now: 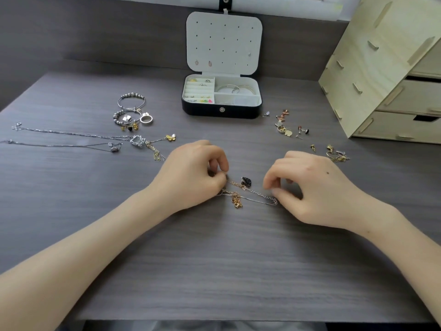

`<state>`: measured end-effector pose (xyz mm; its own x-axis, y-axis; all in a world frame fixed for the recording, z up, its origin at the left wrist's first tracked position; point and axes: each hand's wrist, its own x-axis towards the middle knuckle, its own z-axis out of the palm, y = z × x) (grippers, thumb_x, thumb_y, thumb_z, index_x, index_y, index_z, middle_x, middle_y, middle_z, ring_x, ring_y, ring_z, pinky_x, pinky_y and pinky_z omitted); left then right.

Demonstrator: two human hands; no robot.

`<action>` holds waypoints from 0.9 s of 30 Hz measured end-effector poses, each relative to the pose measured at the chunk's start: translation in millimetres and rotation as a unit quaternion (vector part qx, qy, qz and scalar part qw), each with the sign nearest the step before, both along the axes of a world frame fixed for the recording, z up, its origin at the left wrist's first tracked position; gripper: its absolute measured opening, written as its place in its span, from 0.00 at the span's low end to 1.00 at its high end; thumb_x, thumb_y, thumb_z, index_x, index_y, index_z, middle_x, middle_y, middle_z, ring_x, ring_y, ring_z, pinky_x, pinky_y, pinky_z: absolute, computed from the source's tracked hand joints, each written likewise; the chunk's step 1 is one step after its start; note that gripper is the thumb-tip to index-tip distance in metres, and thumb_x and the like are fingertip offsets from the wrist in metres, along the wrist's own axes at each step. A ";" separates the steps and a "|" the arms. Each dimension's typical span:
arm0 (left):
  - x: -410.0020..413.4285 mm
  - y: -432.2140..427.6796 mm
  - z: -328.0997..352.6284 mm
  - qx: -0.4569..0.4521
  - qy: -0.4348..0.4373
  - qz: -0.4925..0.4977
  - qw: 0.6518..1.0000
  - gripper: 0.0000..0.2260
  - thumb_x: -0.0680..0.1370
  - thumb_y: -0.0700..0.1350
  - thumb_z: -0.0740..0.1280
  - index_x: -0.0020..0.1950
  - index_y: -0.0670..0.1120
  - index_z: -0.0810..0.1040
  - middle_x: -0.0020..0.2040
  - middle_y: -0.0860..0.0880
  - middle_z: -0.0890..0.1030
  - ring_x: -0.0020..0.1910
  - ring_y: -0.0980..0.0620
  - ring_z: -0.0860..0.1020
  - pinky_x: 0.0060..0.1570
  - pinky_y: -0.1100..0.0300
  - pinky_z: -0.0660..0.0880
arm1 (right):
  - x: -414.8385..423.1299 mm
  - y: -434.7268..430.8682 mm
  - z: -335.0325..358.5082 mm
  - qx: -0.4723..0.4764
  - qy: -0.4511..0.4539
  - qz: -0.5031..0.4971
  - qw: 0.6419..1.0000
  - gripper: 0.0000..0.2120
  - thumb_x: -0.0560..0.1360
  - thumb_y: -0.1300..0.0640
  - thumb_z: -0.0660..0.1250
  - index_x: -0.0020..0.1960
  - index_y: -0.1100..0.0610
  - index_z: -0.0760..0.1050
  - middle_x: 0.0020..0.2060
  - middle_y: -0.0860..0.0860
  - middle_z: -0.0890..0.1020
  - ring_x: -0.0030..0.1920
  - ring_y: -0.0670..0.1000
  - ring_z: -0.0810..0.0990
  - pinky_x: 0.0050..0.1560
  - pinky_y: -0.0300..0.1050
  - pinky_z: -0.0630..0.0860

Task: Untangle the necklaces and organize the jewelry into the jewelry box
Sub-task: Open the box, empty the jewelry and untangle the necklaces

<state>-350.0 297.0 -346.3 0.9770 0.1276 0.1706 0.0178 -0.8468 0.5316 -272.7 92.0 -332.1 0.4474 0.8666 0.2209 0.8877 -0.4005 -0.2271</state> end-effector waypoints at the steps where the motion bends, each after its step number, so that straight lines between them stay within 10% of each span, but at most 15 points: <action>1: 2.1 -2.1 2.1 -0.005 0.003 -0.015 1.000 0.06 0.70 0.42 0.69 0.37 0.53 0.77 0.37 0.55 0.74 0.36 0.59 0.72 0.38 0.68 0.66 | -1.2 2.8 -0.4 0.002 0.003 -0.011 1.000 0.04 0.68 0.53 0.63 0.38 0.50 0.77 0.31 0.39 0.75 0.34 0.45 0.69 0.32 0.42 0.69; 16: 12.7 -14.5 9.1 0.138 0.106 -0.109 0.979 0.07 0.79 0.49 0.62 0.49 0.48 0.78 0.45 0.52 0.71 0.51 0.49 0.72 0.49 0.60 0.64 | -9.2 24.0 -3.9 -0.033 0.066 -0.081 0.994 0.04 0.78 0.51 0.59 0.45 0.48 0.68 0.39 0.40 0.70 0.47 0.47 0.70 0.44 0.42 0.62; 27: 10.0 -13.2 6.7 -0.042 0.061 -0.058 0.996 0.05 0.77 0.41 0.64 0.42 0.48 0.72 0.33 0.59 0.72 0.34 0.67 0.70 0.34 0.71 0.65 | -5.0 22.4 -6.5 0.081 0.209 -0.100 0.969 0.06 0.77 0.61 0.62 0.42 0.55 0.70 0.34 0.46 0.76 0.35 0.44 0.72 0.37 0.38 0.67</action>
